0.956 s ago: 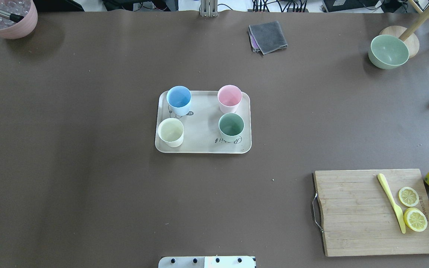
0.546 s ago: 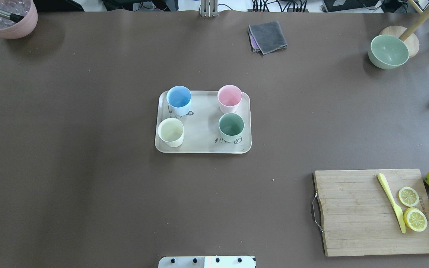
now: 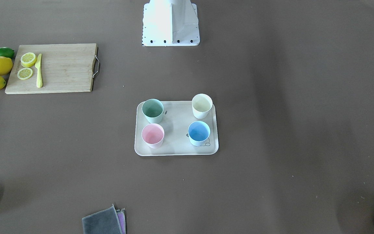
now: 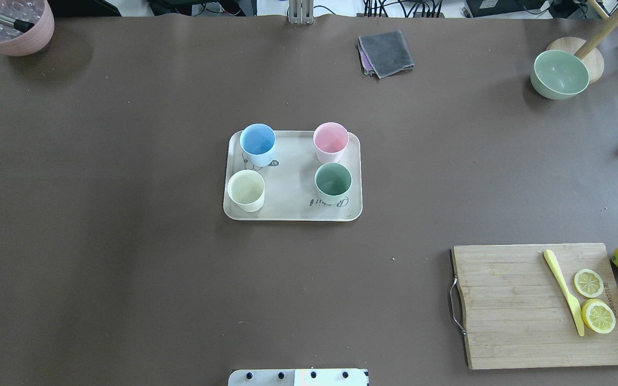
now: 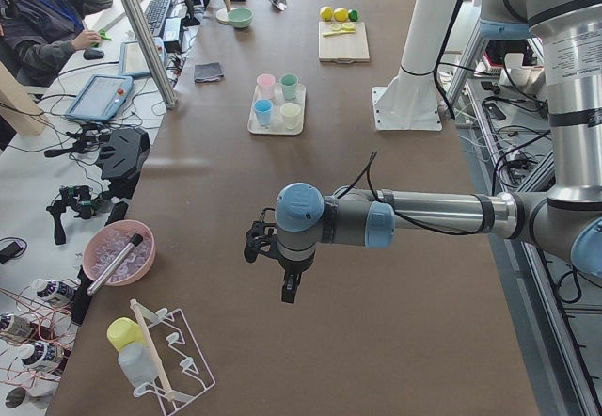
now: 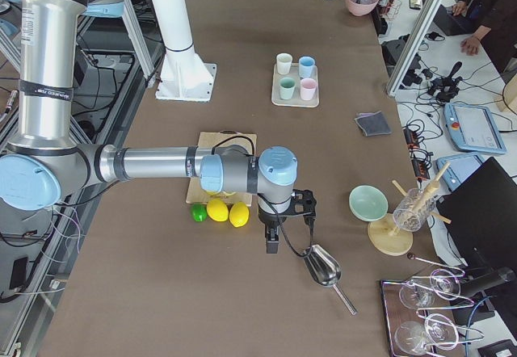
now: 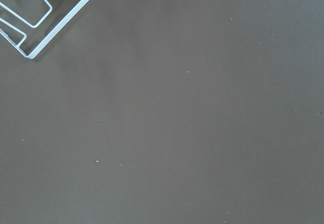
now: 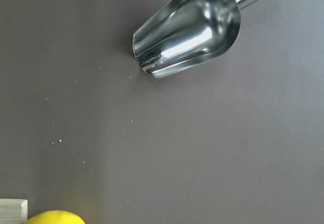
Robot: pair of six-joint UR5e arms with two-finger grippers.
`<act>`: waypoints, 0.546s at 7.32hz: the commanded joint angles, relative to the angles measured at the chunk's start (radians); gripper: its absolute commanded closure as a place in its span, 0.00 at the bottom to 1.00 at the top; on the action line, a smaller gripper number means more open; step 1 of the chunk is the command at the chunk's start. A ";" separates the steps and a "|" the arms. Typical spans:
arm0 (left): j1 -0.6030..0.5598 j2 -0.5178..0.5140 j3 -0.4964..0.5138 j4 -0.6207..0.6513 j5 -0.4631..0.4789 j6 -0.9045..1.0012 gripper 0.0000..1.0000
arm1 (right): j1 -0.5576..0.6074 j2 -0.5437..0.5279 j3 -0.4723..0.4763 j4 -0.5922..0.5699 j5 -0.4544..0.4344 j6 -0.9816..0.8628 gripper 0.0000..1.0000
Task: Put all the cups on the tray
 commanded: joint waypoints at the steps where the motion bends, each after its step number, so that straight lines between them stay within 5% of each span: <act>1: 0.000 0.000 0.001 -0.001 0.000 0.000 0.01 | 0.000 -0.003 0.000 0.001 0.015 -0.001 0.00; 4: -0.003 0.002 -0.004 -0.001 0.000 0.000 0.01 | 0.000 -0.008 0.002 0.001 0.015 -0.001 0.00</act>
